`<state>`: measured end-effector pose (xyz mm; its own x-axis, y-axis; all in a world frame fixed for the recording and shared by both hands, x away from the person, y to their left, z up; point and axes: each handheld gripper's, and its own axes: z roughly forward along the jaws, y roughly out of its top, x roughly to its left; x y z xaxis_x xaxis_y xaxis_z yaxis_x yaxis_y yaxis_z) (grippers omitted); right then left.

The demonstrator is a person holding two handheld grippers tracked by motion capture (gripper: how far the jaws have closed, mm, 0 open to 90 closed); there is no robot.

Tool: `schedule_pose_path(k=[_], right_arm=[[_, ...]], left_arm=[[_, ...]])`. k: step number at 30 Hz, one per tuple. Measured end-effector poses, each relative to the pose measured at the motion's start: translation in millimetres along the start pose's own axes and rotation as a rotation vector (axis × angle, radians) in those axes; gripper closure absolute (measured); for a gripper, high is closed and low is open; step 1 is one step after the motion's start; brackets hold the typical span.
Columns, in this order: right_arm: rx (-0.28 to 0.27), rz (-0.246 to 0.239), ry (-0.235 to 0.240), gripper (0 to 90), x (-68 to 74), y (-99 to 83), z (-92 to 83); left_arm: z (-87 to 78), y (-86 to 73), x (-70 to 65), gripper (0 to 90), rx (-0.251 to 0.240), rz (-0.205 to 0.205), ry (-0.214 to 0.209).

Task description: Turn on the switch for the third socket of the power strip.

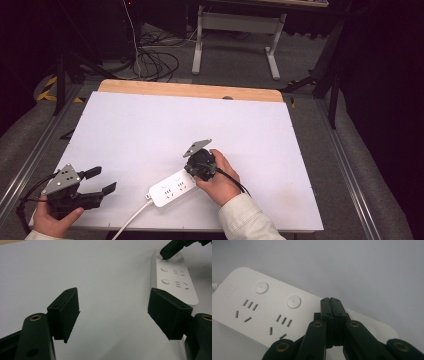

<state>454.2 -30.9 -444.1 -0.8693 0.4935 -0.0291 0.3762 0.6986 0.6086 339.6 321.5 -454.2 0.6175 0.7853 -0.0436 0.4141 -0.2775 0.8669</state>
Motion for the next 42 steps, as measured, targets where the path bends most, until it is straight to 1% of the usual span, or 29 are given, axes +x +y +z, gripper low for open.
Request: schedule_pose_path(k=[4, 7, 10, 15, 17, 21, 30, 37, 42], right_arm=[[-0.004, 0.001, 0.002, 90.0, 0.2, -0.7, 0.2], [0.002, -0.02, -0.013, 90.0, 1.7, -0.6, 0.2], [0.009, -0.03, -0.027, 90.0, 3.7, -0.1, 0.6], [0.004, -0.013, -0.019, 90.0, 2.8, -1.1, 1.5], [0.011, -0.012, -0.019, 90.0, 3.1, -1.0, 1.7], [0.025, -0.015, -0.021, 90.0, 4.5, -1.0, 1.2], [0.032, -0.022, -0.034, 90.0, 6.4, -0.2, 1.5], [0.018, -0.022, -0.042, 90.0, 6.8, -2.3, 1.9], [0.021, -0.018, -0.03, 90.0, 4.6, -1.8, 2.7]], left_arm=[[-0.2, 0.0, -0.1, 26.1, -0.001, 0.001, 0.0], [0.2, 0.0, -0.2, 26.1, 0.0, 0.001, 0.002], [0.0, 0.0, -0.2, 26.1, 0.0, 0.001, 0.0], [0.0, 0.0, -0.5, 26.1, -0.002, 0.001, 0.001], [0.2, -0.1, -0.6, 26.1, -0.003, 0.001, 0.001], [0.7, -0.1, -0.9, 26.1, -0.004, 0.003, 0.0], [0.9, -0.1, -1.4, 26.1, 0.0, 0.002, -0.001], [1.0, -0.2, -1.6, 26.1, 0.001, 0.003, -0.002], [1.2, -0.3, -1.9, 26.1, 0.0, 0.0, -0.002]])
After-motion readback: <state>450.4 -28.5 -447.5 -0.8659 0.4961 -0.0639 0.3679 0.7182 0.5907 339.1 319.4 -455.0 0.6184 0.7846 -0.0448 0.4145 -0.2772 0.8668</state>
